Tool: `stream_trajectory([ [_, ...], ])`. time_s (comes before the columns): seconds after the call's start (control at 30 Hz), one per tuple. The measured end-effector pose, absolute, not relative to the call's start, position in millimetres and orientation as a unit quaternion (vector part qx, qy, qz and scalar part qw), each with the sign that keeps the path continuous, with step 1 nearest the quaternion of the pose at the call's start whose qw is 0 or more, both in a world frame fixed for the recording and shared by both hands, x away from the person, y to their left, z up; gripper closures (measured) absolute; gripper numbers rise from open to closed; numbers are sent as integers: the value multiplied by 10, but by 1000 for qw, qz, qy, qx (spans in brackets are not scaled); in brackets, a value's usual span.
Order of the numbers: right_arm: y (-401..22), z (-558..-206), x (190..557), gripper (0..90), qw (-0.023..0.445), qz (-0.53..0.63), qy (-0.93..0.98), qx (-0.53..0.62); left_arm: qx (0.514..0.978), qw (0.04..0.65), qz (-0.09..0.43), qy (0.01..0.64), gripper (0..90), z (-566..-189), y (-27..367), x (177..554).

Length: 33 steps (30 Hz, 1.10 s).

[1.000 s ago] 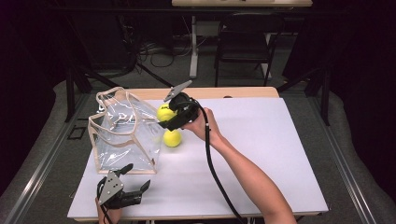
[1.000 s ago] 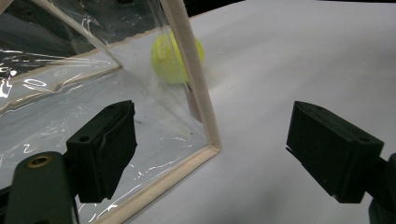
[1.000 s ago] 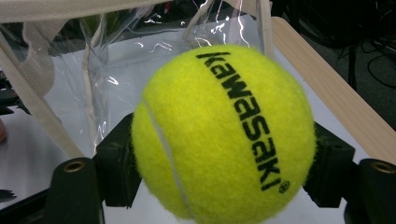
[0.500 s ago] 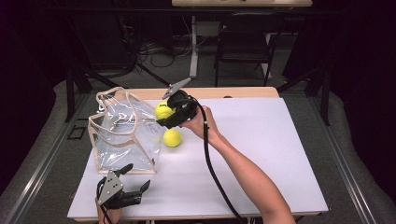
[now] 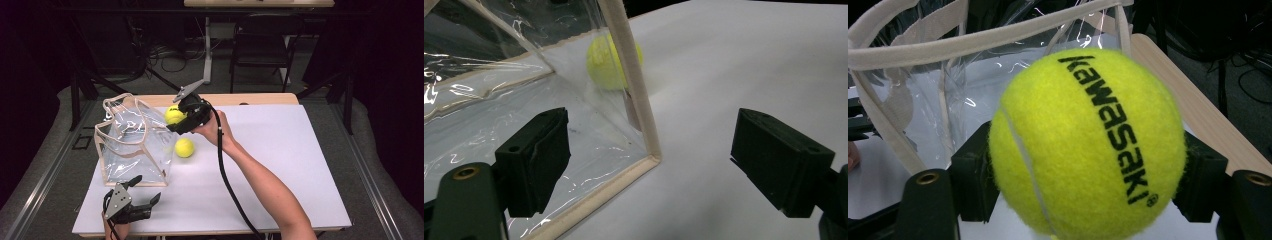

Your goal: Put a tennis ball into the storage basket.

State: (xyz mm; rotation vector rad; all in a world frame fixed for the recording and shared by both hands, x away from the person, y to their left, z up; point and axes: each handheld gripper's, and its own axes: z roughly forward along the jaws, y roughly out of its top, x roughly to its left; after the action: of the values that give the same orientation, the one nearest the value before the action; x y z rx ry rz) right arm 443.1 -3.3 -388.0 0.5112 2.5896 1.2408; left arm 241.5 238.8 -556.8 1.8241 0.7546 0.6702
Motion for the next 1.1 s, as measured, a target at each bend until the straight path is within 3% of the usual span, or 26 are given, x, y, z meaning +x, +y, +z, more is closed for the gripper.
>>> stream_trajectory([
  [1.1, 93, -3681, 4481, 266, 115, 438, 877, 164, 753, 507, 277, 315, 158, -5564, 2407, 2418],
])
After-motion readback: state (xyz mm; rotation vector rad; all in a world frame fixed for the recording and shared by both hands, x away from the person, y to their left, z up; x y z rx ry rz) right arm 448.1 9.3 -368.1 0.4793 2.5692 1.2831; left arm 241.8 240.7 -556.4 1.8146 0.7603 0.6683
